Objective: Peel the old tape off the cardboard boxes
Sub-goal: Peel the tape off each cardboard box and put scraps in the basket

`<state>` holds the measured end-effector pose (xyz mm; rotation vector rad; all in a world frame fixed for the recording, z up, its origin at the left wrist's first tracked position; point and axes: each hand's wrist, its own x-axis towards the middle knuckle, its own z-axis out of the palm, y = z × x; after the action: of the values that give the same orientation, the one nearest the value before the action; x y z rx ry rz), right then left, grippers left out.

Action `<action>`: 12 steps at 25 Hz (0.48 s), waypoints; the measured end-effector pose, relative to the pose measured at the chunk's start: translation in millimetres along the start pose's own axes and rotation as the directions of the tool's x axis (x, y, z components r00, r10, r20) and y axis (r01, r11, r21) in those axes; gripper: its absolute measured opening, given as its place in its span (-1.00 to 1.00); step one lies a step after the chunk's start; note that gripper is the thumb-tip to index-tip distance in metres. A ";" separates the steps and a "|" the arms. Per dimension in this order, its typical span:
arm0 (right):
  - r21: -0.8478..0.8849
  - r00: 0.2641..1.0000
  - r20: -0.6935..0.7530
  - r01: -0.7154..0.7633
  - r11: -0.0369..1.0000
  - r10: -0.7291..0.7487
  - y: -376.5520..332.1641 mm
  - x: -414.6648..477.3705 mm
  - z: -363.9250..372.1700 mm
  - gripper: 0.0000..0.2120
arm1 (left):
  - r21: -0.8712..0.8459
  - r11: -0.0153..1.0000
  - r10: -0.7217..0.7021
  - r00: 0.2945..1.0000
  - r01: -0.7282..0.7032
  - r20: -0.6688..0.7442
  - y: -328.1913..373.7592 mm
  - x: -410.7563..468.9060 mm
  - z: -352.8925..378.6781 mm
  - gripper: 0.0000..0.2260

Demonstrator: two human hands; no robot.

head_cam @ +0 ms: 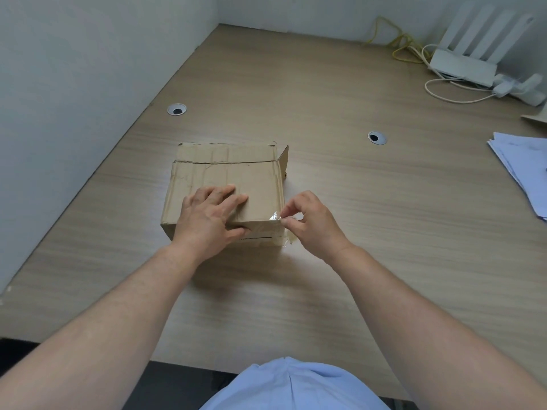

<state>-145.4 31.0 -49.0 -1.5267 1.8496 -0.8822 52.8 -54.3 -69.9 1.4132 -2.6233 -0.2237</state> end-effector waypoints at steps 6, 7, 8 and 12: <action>0.018 0.999 -0.045 0.001 1.000 -0.001 0.1 -4.6 3.5 -0.90 | 0.004 1.000 0.003 1.000 -0.003 0.015 0.3 0.1 -0.7 -0.39; 0.016 0.999 -0.044 -0.003 1.000 0.004 -0.4 -4.9 4.0 -0.90 | 0.001 1.000 0.002 1.000 -0.002 0.017 0.4 0.2 -0.6 -0.39; 0.007 0.999 -0.041 -0.005 1.000 0.005 -0.8 -4.8 4.1 -0.90 | -0.002 1.000 0.002 1.000 -0.002 0.021 0.3 0.5 -0.9 -0.39; -0.107 0.999 -0.043 0.022 0.994 -0.027 -3.0 -5.8 5.1 -0.81 | -0.004 1.000 0.000 1.000 0.000 0.026 0.0 1.5 -1.1 -0.39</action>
<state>-138.6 35.6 -49.6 -1.6098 1.9408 -0.8467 52.2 -55.6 -68.7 1.4183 -2.6420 -0.2481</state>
